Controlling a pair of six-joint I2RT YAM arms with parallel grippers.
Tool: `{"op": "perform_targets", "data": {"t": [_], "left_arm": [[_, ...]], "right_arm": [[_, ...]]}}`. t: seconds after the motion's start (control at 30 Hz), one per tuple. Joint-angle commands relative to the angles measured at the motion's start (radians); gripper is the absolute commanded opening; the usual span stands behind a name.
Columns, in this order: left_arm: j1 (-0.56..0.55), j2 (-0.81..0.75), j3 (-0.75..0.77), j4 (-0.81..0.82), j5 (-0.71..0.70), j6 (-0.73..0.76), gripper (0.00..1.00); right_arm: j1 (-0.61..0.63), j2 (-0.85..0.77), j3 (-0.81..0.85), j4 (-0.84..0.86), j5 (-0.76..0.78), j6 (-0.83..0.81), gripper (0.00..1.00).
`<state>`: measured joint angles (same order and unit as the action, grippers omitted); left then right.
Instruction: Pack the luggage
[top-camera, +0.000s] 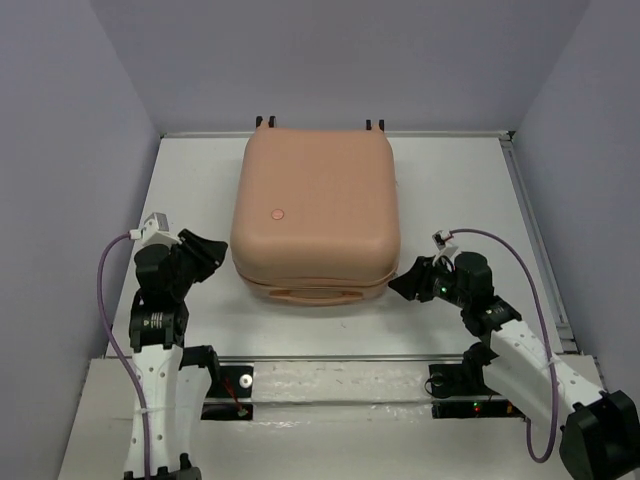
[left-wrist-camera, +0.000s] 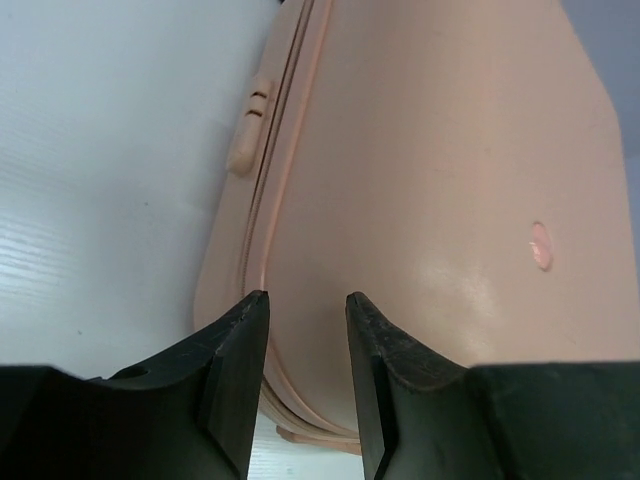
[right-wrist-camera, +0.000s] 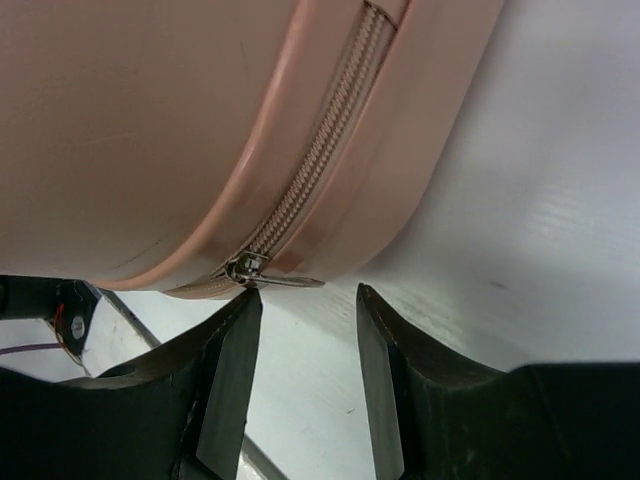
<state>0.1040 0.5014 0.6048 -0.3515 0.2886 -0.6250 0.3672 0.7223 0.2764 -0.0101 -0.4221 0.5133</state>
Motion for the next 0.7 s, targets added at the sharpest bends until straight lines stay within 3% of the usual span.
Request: {"op": "perform_targets", "data": {"t": [0.0, 0.3, 0.5, 0.67], "left_arm": [[-0.003, 0.069, -0.059, 0.052, 0.063, -0.011, 0.47], [-0.003, 0.137, -0.094, 0.173, 0.047, -0.061, 0.48], [-0.003, 0.256, -0.142, 0.293, 0.089, -0.064, 0.46], [-0.003, 0.338, -0.155, 0.382, 0.098, -0.084, 0.44]], "right_arm": [[0.003, 0.008, -0.016, 0.272, -0.024, -0.065, 0.49], [0.003, 0.097, 0.006, 0.381, -0.133, -0.105, 0.45], [0.003, 0.066, -0.026, 0.470, -0.153, -0.101, 0.09], [0.003, 0.074, -0.020, 0.455, -0.168, -0.096, 0.07]]}}
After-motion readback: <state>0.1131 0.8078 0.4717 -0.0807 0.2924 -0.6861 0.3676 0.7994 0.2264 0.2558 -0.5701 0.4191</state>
